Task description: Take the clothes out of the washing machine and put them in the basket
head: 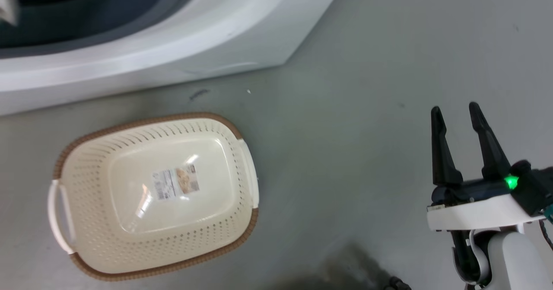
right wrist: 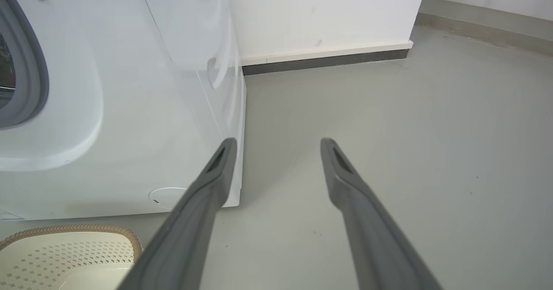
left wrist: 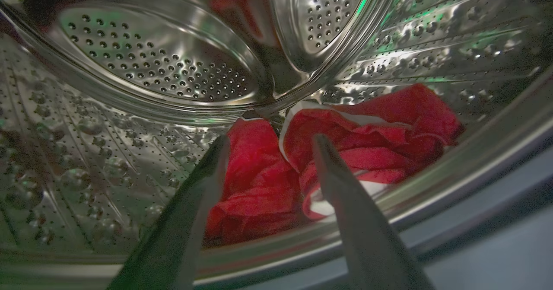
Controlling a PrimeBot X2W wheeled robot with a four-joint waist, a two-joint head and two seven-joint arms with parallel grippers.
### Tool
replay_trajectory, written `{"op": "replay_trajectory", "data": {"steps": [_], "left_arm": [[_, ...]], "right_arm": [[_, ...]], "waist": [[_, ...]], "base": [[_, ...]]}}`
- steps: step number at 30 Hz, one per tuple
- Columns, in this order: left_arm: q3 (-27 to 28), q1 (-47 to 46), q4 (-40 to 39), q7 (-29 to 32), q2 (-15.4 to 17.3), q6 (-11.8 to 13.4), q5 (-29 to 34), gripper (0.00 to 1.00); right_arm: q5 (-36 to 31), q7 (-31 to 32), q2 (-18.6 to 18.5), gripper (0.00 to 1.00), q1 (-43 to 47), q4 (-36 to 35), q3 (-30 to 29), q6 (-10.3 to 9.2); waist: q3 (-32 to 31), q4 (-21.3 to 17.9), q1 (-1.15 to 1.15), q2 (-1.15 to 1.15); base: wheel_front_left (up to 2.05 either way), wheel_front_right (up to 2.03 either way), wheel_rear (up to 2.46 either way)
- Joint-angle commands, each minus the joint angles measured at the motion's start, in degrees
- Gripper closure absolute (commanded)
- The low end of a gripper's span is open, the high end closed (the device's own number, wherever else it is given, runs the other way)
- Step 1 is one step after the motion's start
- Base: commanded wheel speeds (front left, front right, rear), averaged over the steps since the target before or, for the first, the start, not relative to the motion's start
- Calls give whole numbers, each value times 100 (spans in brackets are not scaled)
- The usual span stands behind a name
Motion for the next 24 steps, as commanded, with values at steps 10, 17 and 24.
{"op": "replay_trajectory", "data": {"steps": [10,17,24], "left_arm": [[-1499,-2546,1021,2013,1129,-2,-500,0],[-2238,-3467,1380,3236,1614,-2,-815,0],[-2473,-3877,1585,3957,1905,4,-1216,0]], "right_arm": [[385,-12,13,0,-328,-202,415,-5],[602,-11,11,0,-250,-391,711,-6],[721,-12,11,0,-165,-535,884,-6]], "waist": [[1192,-749,-1,0],[1504,-1058,-1,0],[1700,-1224,-1,0]], "base": [[0,0,0],[0,0,0],[0,0,0]]}}
